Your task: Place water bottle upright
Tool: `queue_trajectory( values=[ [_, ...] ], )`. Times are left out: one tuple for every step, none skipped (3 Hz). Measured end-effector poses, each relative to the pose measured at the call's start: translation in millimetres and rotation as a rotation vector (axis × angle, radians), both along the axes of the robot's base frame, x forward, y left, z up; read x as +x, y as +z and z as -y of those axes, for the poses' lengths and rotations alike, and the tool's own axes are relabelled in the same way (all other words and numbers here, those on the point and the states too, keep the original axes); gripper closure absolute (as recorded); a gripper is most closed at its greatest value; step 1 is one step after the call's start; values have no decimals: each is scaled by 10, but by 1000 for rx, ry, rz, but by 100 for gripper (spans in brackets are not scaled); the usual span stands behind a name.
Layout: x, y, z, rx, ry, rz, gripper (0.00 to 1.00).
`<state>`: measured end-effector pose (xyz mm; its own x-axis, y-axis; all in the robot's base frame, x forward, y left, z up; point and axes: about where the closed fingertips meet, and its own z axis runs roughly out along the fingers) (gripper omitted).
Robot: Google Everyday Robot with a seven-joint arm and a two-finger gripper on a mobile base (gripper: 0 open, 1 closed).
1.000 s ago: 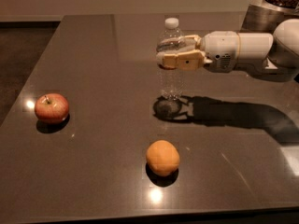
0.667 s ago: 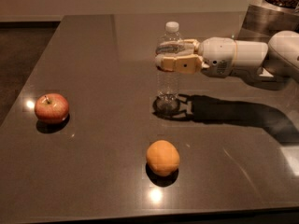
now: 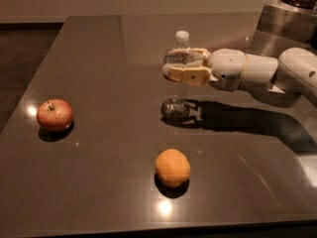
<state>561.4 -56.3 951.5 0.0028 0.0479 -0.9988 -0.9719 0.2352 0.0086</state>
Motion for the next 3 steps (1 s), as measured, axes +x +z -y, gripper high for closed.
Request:
queue_trajectory(
  values=[
    [-4, -23, -26, -20, 15, 27, 54],
    [1, -71, -66, -43, 44, 35, 23],
    [5, -92, -98, -51, 65, 36, 0]
  ],
)
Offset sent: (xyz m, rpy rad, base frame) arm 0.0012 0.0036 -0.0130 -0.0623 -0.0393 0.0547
